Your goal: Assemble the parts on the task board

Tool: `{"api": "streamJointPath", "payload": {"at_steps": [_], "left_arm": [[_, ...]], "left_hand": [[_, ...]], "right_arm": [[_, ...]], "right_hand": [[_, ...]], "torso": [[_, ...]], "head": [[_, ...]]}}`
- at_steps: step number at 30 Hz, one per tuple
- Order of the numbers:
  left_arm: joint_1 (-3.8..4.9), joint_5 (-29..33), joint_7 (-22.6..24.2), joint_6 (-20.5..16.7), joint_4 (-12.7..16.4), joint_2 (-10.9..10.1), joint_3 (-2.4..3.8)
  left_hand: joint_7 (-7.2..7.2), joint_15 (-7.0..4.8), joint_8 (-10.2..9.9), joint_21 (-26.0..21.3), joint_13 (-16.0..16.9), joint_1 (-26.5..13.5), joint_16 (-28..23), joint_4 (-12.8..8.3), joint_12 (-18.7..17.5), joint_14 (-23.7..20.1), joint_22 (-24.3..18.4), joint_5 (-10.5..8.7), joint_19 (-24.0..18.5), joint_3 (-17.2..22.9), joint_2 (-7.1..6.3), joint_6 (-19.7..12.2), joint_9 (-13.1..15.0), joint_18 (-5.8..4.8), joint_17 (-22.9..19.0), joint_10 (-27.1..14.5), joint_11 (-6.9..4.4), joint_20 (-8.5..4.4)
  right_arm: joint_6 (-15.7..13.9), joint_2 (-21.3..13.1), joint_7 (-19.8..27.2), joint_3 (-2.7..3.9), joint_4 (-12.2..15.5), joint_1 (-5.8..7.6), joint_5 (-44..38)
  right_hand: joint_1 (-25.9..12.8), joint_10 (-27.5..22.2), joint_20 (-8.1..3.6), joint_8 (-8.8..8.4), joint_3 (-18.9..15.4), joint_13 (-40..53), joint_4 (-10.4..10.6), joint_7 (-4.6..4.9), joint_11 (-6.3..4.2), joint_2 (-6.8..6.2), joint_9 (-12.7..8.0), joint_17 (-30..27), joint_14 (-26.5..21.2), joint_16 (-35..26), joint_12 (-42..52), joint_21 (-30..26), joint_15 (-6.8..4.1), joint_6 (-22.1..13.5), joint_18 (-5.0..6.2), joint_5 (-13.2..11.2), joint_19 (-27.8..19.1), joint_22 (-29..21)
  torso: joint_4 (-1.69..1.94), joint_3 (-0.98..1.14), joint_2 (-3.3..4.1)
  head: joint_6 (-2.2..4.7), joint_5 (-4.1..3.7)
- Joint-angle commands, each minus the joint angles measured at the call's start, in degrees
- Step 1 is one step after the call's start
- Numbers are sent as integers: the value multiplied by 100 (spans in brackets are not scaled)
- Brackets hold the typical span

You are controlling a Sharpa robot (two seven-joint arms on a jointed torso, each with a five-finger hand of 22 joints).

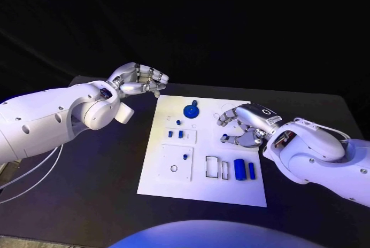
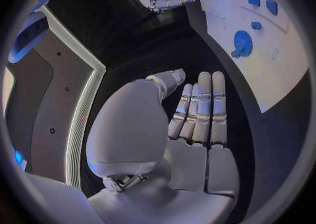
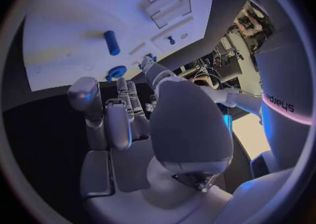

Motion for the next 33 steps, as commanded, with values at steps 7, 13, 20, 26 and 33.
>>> {"api": "streamJointPath", "payload": {"at_steps": [7,13,20,26,33], "left_arm": [[1,38,35,102,9,13,-11],[1,38,33,110,10,9,-13],[1,38,31,110,8,2,-14],[1,38,31,112,8,-1,-14],[1,40,29,114,10,-3,-14]], "left_hand": [[141,27,28,-37,-7,-43,5,16,38,-26,-5,34,-1,-21,10,-26,-6,78,5,-42,5,40],[141,27,28,-37,-7,-43,5,16,38,-26,-5,34,-1,-21,10,-26,-6,78,5,-42,5,40],[139,25,32,-43,-7,-34,8,11,48,-29,-10,36,3,-21,10,-30,-6,80,7,-48,4,39],[139,25,32,-43,-7,-34,8,11,48,-29,-10,36,3,-21,10,-30,-6,80,7,-48,4,39],[139,24,37,-49,-7,-30,11,10,59,-30,-14,37,9,-21,15,-32,-6,81,9,-53,3,39]], "right_arm": [[919,-72,67,-9,-242,39,449],[985,21,63,-18,-345,-8,375],[884,161,54,-27,-455,-84,307],[808,238,34,-29,-510,-110,294],[756,287,7,-31,-536,-120,269]], "right_hand": [[845,-502,52,-186,-1348,-12,842,-27,92,50,-79,-237,-29,-110,318,-393,110,-164,146,59,-132,-146],[946,-473,46,-181,-1294,-3,831,-2,74,159,-74,-245,-16,-104,407,-375,96,-118,146,46,-104,-136],[1124,-62,-39,-208,-888,-8,796,34,-31,476,-102,-199,62,-66,672,-83,-2,17,96,14,89,0],[1119,362,-87,-255,-316,-40,820,-2,-80,579,-160,-127,110,-22,580,150,-53,195,53,20,214,128],[934,786,-129,-252,612,-32,802,-29,-128,434,-176,-65,138,27,307,287,-91,463,29,22,274,236]], "torso": [[14,8,21],[20,-1,24],[18,-4,20],[19,-1,17],[12,0,18]], "head": [[38,-29],[31,-29],[1,-25],[-7,-28],[-11,-27]]}}
